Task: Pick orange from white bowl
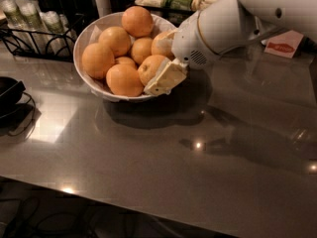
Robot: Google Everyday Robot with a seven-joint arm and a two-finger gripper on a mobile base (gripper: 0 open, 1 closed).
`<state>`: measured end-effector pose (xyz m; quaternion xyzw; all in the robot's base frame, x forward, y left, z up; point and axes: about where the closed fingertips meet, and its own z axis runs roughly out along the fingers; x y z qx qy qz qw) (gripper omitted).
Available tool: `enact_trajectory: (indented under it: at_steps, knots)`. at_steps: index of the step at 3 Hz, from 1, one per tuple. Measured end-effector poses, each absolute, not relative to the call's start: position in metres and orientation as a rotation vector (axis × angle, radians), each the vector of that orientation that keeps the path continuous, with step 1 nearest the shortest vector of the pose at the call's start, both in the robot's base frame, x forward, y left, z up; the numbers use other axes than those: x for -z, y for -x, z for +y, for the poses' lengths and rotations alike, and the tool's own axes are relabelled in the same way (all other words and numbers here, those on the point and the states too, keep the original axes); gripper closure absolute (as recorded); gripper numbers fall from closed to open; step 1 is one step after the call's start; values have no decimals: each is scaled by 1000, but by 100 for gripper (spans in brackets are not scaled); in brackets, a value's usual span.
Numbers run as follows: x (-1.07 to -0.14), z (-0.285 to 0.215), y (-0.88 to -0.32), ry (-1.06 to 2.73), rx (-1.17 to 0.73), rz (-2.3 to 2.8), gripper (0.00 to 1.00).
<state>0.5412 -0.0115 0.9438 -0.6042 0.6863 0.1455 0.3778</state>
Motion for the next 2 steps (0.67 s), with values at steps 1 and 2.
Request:
enact_trajectory:
  at_steps: [1,2]
  knots:
    - [-934,-3,-549,1567,-374,1750,26]
    - [-922,1,-556,1586,-363,1761,28]
